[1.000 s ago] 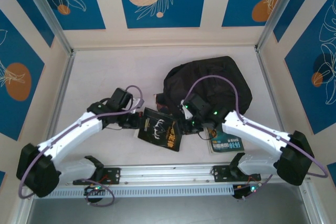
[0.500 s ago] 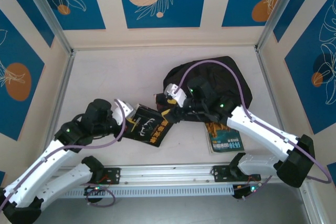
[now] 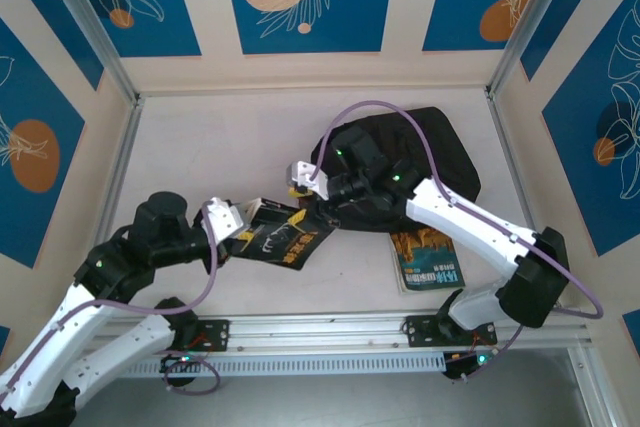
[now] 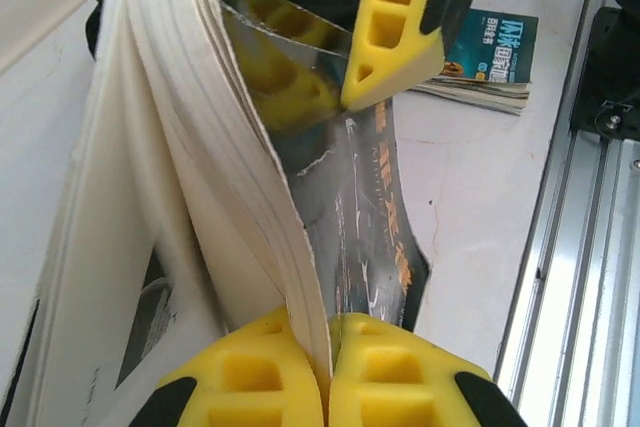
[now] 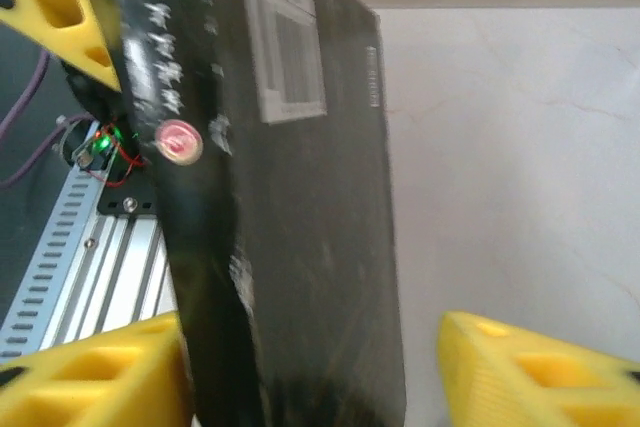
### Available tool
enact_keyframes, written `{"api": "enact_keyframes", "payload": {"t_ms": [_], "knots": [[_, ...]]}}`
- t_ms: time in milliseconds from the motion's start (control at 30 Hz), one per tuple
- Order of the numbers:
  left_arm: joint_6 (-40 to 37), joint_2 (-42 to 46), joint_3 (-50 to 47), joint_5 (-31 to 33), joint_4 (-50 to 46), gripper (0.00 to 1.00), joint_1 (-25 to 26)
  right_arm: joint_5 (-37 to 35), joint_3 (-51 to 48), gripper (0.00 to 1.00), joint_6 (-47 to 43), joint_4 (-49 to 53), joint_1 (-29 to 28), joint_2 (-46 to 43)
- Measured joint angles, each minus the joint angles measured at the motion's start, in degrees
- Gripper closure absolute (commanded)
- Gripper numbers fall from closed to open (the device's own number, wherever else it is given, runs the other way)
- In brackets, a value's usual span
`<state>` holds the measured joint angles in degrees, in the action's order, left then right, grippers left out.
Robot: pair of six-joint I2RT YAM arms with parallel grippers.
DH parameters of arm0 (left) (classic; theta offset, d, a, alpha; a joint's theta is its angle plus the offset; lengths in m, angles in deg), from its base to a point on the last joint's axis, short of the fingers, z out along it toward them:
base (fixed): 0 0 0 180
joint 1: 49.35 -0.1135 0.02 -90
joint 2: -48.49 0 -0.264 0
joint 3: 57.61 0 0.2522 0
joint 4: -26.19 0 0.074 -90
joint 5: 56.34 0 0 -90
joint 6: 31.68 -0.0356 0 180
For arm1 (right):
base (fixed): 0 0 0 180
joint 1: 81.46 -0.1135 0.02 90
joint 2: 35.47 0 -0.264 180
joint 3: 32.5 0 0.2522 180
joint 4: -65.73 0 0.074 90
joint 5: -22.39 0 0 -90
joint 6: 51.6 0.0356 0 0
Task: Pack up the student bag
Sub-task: Pass the book.
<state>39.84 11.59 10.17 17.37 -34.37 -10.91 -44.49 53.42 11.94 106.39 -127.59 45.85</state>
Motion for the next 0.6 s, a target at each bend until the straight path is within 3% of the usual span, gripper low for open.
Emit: {"api": "enact_keyframes", "payload": {"t_ms": [100, 400, 500, 600], "knots": [[-1.36, -1.05, 0.37, 0.48, 0.04, 0.99, 0.00, 1.90, 1.40, 1.00, -1.05, 1.46, -0.46, 1.92], [0.55, -0.79, 0.11, 4.02, 3.48, 0.39, 0.11, 4.59, -2.05, 1.00, 1.97, 3.02, 2.97, 0.02], [4.61, -1.31, 0.09, 7.21, 4.96, 0.27, 0.11, 4.92, -7.56, 1.00, 8.96, -1.60, 7.15, -4.22], [11.17, -3.28, 0.02, 7.98, 6.67, 0.24, 0.09, 4.92, -12.24, 1.00, 17.94, -7.78, 11.45, -8.94]]}}
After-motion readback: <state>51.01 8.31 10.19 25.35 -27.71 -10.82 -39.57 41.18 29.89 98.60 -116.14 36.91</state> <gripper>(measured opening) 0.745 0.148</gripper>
